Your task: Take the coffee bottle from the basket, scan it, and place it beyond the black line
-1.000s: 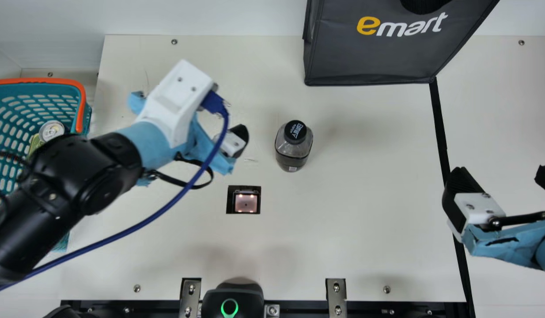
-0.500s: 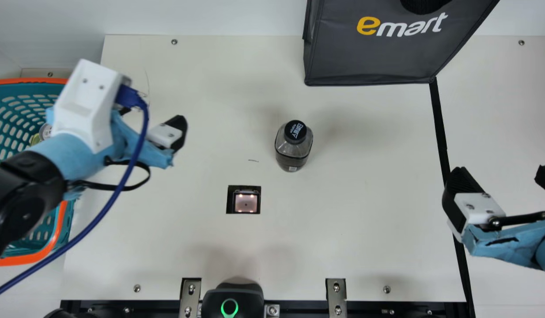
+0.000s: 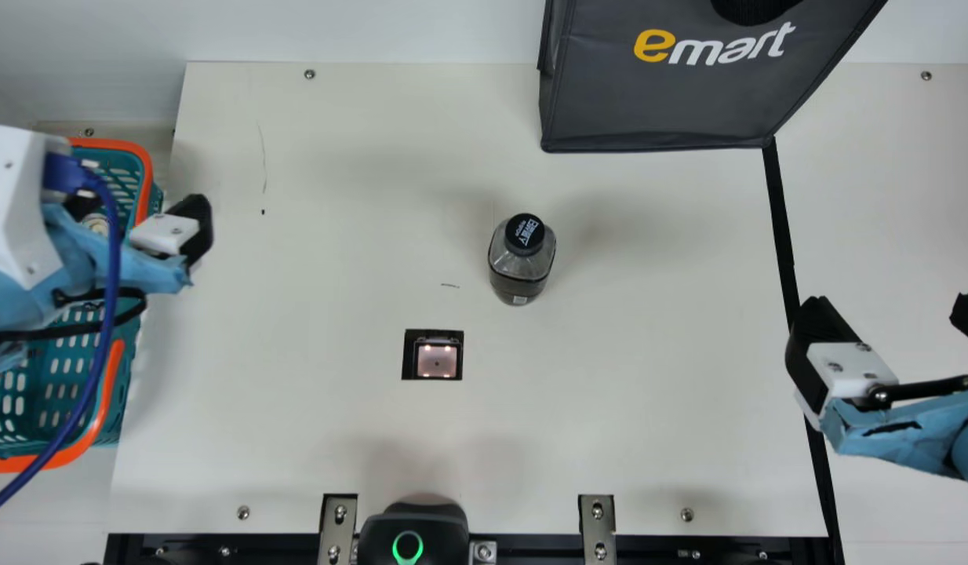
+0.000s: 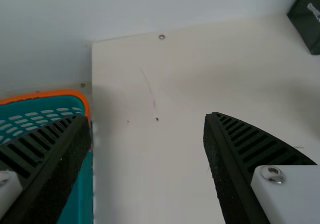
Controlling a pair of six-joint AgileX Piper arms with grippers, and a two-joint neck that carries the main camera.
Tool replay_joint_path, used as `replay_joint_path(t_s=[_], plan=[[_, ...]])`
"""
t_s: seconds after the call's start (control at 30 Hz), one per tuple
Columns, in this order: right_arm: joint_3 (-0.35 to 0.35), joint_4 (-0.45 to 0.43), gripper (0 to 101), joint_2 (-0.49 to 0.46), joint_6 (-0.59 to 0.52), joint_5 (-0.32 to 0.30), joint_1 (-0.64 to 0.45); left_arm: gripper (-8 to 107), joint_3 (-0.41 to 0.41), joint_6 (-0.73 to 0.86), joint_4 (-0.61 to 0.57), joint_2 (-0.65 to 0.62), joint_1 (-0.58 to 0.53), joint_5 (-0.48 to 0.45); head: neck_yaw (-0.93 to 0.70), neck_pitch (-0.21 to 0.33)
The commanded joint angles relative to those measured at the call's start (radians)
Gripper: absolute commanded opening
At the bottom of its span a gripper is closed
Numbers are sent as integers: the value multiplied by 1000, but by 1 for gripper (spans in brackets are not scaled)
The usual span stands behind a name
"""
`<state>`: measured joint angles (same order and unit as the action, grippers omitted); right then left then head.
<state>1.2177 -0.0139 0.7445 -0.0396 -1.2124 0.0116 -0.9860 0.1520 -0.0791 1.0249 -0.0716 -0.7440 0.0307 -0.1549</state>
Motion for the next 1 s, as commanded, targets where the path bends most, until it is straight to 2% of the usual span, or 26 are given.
replay_joint_path(t_s=[0.0,0.43,0.97], plan=[[0,0,91,0,0,0,0,90,7,20,-6,-14,34,6,-3,17],[0,0,91,0,0,0,0,90,76,120,-75,-120,134,31,-3,17],[0,0,91,0,0,0,0,90,178,154,-108,-278,203,1,-3,17]])
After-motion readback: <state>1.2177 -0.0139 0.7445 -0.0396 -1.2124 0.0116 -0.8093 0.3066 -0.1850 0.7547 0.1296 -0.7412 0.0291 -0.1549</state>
